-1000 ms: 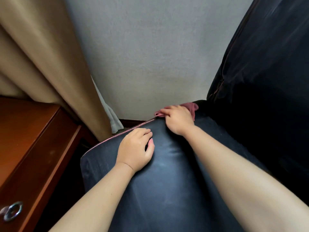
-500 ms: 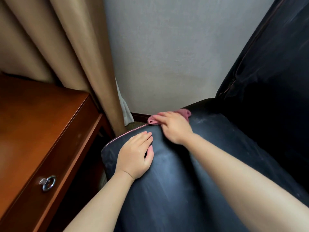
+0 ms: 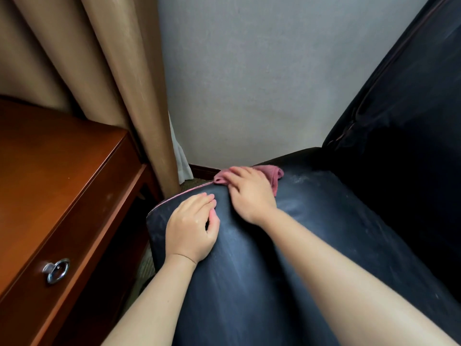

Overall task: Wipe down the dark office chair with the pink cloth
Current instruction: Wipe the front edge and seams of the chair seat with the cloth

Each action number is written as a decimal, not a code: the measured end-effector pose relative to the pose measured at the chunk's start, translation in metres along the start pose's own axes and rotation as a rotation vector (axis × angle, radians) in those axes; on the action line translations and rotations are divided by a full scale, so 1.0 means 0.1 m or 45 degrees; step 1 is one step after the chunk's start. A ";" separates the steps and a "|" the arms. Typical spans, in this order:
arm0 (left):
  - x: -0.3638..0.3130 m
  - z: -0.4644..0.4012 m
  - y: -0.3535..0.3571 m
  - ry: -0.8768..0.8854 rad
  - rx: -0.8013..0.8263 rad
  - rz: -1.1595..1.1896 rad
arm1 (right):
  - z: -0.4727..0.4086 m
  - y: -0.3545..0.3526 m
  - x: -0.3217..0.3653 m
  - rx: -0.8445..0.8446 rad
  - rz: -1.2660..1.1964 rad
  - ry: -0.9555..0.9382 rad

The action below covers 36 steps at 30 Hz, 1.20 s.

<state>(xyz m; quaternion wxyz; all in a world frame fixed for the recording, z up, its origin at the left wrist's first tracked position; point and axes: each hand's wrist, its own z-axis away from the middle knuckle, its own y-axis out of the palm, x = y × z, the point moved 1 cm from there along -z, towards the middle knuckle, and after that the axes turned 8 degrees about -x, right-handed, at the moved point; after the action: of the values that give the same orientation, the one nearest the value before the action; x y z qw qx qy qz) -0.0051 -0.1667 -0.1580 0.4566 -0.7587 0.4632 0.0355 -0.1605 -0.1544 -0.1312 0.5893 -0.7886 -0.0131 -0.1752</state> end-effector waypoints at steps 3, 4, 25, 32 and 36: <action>0.01 0.00 0.02 0.008 -0.012 -0.034 | 0.05 -0.05 -0.04 0.081 -0.069 -0.107; 0.01 -0.01 0.02 0.016 -0.018 -0.031 | -0.09 -0.05 -0.12 0.135 -0.032 -0.103; 0.03 0.03 -0.03 -0.405 -0.221 -0.309 | 0.38 -0.02 0.27 0.025 -0.089 -0.142; 0.10 -0.04 0.03 -0.644 -0.352 -0.308 | -0.14 0.09 0.29 0.067 -0.041 -0.003; 0.15 -0.04 0.07 -0.776 -0.385 -0.289 | 0.12 0.04 0.31 -0.019 -0.174 -0.090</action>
<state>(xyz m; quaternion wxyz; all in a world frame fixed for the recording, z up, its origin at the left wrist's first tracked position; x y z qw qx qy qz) -0.0036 -0.1803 -0.1677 0.4576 -0.8188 0.2081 0.2774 -0.1277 -0.1502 -0.1289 0.5692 -0.7960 -0.0863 -0.1871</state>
